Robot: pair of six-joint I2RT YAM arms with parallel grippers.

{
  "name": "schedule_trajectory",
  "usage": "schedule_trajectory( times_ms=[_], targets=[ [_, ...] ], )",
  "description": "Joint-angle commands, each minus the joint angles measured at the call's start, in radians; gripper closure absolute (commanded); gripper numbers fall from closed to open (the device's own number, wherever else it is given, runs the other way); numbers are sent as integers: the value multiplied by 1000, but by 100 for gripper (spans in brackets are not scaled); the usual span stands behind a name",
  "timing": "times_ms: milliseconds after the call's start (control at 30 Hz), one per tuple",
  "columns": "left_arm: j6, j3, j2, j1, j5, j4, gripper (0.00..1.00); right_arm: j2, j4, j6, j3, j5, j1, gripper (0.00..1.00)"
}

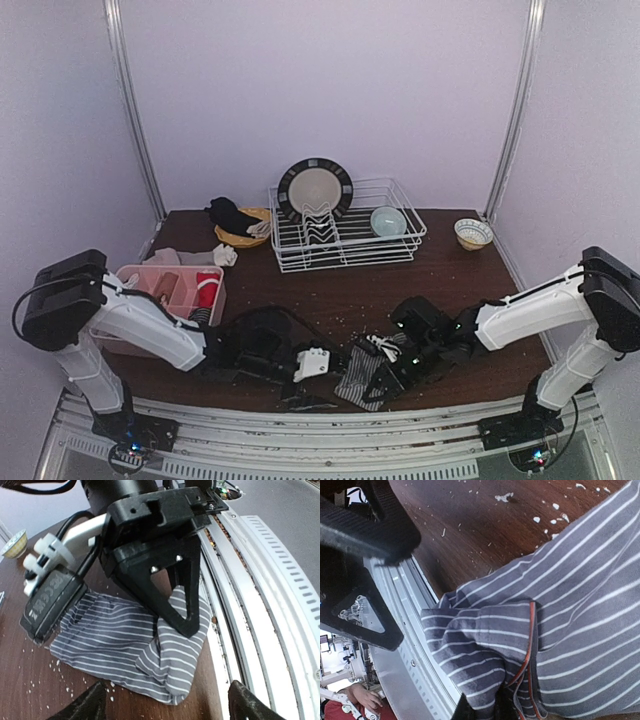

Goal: Roll the underwear
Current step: Roll the underwear at the center of the board.

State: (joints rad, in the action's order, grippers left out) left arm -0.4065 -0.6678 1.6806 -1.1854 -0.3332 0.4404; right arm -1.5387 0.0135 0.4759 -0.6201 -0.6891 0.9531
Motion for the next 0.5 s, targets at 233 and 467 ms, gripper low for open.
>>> schedule_trajectory(
  times_ms=[233, 467],
  targets=[
    [-177, -155, 155, 3, -132, -75, 30, -16, -37, 7, 29, -42, -20, 100],
    [-197, -214, 210, 4, -139, -157, 47, -24, -18, 14, 35, -44, -21, 100]
  ],
)
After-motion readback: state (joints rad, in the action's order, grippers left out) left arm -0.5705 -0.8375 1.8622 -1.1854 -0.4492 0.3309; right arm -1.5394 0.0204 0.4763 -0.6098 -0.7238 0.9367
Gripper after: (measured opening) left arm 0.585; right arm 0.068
